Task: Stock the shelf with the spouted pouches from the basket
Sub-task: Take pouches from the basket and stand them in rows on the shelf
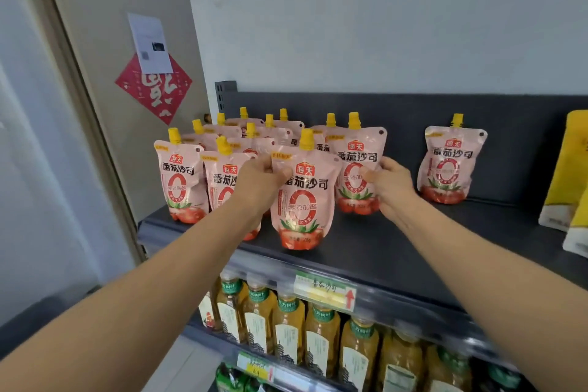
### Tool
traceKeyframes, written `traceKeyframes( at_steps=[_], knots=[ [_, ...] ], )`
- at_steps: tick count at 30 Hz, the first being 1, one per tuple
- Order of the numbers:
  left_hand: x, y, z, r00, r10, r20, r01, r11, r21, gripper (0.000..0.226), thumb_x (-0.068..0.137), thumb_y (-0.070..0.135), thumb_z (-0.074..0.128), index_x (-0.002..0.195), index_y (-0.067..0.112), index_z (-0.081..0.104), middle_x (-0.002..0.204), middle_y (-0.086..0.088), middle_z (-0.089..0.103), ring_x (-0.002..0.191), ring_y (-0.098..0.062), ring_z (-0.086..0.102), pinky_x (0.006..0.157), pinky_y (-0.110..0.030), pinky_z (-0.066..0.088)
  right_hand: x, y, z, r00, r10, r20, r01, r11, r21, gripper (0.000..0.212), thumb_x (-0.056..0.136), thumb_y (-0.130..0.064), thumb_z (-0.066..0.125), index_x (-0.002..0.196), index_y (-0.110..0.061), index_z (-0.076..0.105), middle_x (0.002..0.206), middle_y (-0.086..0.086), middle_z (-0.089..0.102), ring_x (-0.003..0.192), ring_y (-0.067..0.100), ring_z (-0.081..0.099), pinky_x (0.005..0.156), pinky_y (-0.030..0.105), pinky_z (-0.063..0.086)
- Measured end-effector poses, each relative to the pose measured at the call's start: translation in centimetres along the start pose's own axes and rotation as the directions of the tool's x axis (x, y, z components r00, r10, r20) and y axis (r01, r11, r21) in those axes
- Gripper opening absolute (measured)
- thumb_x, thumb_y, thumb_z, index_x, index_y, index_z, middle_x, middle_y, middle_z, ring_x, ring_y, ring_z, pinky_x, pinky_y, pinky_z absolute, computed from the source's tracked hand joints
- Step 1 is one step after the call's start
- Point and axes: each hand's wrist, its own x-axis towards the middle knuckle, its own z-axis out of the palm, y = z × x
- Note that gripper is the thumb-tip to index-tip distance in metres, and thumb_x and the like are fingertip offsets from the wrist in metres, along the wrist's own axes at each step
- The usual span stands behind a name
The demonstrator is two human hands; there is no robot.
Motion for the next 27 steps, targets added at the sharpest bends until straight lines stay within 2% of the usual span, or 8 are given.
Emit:
traceKeyframes(
  at_steps=[2, 7, 10, 12, 15, 19, 23, 27],
  knots=[
    [0.3, -0.7, -0.2, 1.0, -0.018, 0.008, 0.018, 1.0, -0.013, 0.017, 0.089, 0.011, 0.057, 0.083, 0.025, 0.063, 0.085, 0.006, 0.07, 0.079, -0.008, 0.067, 0.06, -0.018, 0.052, 0.8, 0.4, 1.0, 1.0, 0.01, -0.002, -0.01, 1.0, -0.026, 0.019, 0.084, -0.001, 0.063, 0.087, -0.02, 0.063, 0.11, 0.01, 0.068, 0.098, 0.029, 0.066, 0.084, 0.051, 0.055],
    [0.7, -2.1, -0.6, 0.997, -0.066, 0.043, 0.069, 0.995, -0.074, 0.012, 0.088, 0.008, 0.057, 0.091, 0.017, 0.066, 0.097, -0.006, 0.072, 0.089, -0.017, 0.068, 0.073, -0.028, 0.054, 2.6, 1.7, 2.7, 1.0, 0.019, 0.004, -0.019, 0.999, -0.044, 0.017, 0.085, -0.003, 0.062, 0.092, -0.019, 0.064, 0.105, 0.007, 0.069, 0.093, 0.025, 0.068, 0.081, 0.044, 0.057],
    [1.0, -2.4, -0.9, 0.996, -0.07, 0.062, 0.076, 0.992, -0.102, 0.013, 0.089, 0.009, 0.057, 0.089, 0.019, 0.065, 0.099, -0.006, 0.071, 0.092, -0.017, 0.066, 0.074, -0.026, 0.051, 3.0, 2.4, 2.8, 0.999, 0.018, 0.039, -0.015, 0.995, -0.1, 0.02, 0.086, -0.005, 0.061, 0.099, -0.02, 0.063, 0.102, 0.001, 0.068, 0.088, 0.017, 0.066, 0.069, 0.032, 0.056],
    [1.2, -2.5, -1.0, 0.992, -0.077, 0.099, 0.089, 0.988, -0.129, 0.014, 0.09, 0.007, 0.056, 0.093, 0.018, 0.065, 0.103, -0.009, 0.07, 0.095, -0.02, 0.066, 0.08, -0.029, 0.053, 3.2, 2.4, 2.5, 0.998, 0.013, 0.067, -0.002, 0.987, -0.162, 0.02, 0.085, -0.006, 0.063, 0.098, -0.022, 0.062, 0.095, -0.003, 0.066, 0.079, 0.009, 0.063, 0.061, 0.024, 0.051],
    [1.0, -2.7, -1.1, 0.98, -0.099, 0.174, 0.118, 0.987, -0.107, 0.017, 0.09, 0.006, 0.055, 0.104, 0.011, 0.064, 0.113, -0.013, 0.067, 0.103, -0.025, 0.064, 0.092, -0.039, 0.051, 3.4, 2.4, 2.1, 0.996, -0.02, 0.088, 0.047, 0.947, -0.317, 0.024, 0.084, -0.007, 0.064, 0.103, -0.021, 0.062, 0.09, -0.006, 0.062, 0.076, 0.006, 0.058, 0.058, 0.019, 0.047],
    [0.6, -3.4, -1.1, 0.958, -0.148, 0.246, 0.168, 0.984, -0.062, 0.019, 0.088, 0.003, 0.056, 0.104, 0.011, 0.064, 0.111, -0.013, 0.068, 0.1, -0.023, 0.065, 0.091, -0.036, 0.052, 3.7, 2.4, 2.6, 0.995, -0.034, 0.098, 0.07, 0.92, -0.386, 0.024, 0.083, -0.008, 0.066, 0.106, -0.017, 0.064, 0.09, -0.006, 0.064, 0.076, 0.006, 0.059, 0.06, 0.02, 0.048],
    [0.6, -3.5, -1.3, 0.946, -0.166, 0.28, 0.188, 0.981, -0.053, 0.018, 0.087, 0.004, 0.059, 0.096, 0.018, 0.066, 0.106, -0.007, 0.07, 0.101, -0.022, 0.065, 0.093, -0.037, 0.05, 4.0, 2.4, 3.5, 0.993, -0.026, 0.112, 0.07, 0.91, -0.408, 0.023, 0.083, -0.003, 0.062, 0.103, -0.014, 0.065, 0.103, 0.004, 0.068, 0.094, 0.022, 0.064, 0.082, 0.038, 0.055],
    [0.5, -3.5, -1.3, 0.944, -0.174, 0.281, 0.19, 0.981, -0.028, 0.018, 0.087, 0.005, 0.06, 0.098, 0.017, 0.066, 0.104, -0.004, 0.07, 0.098, -0.017, 0.065, 0.085, -0.028, 0.052, 3.8, 2.4, 4.1, 0.991, -0.039, 0.129, 0.092, 0.897, -0.433, 0.018, 0.085, -0.004, 0.059, 0.09, -0.021, 0.063, 0.109, 0.009, 0.067, 0.095, 0.024, 0.063, 0.081, 0.037, 0.054]
  ],
)
